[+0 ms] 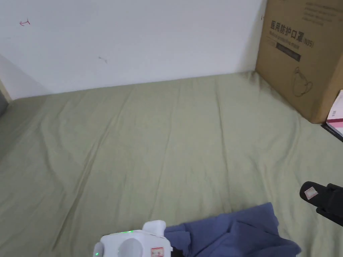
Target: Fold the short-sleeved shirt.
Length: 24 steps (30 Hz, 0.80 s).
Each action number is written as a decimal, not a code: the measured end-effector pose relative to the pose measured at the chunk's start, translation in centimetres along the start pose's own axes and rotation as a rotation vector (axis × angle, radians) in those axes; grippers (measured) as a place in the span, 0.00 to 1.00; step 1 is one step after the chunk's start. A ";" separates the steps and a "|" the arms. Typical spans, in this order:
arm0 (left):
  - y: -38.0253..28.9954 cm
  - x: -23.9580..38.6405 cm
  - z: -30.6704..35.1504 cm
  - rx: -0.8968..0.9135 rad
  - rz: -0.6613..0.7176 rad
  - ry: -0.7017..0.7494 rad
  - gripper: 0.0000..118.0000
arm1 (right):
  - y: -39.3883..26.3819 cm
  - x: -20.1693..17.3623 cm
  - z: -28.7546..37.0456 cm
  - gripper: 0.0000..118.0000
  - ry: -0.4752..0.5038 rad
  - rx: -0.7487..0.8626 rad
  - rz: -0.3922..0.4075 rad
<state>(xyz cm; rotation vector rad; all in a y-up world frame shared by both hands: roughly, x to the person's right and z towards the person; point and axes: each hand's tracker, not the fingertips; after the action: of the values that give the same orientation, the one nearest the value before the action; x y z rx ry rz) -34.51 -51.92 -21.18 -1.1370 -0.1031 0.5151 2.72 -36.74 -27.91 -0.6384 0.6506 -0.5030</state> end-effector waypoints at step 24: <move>-6.9 -24.0 8.8 0.290 0.605 -0.579 1.00 | -0.8 -5.4 -4.6 0.00 0.040 -0.123 0.114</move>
<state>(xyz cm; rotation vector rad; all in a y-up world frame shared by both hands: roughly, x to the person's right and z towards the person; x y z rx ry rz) -56.19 -57.33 -7.07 -0.6922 -0.1792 1.3490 -4.35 -35.75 -28.09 -0.7040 0.7558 -0.3729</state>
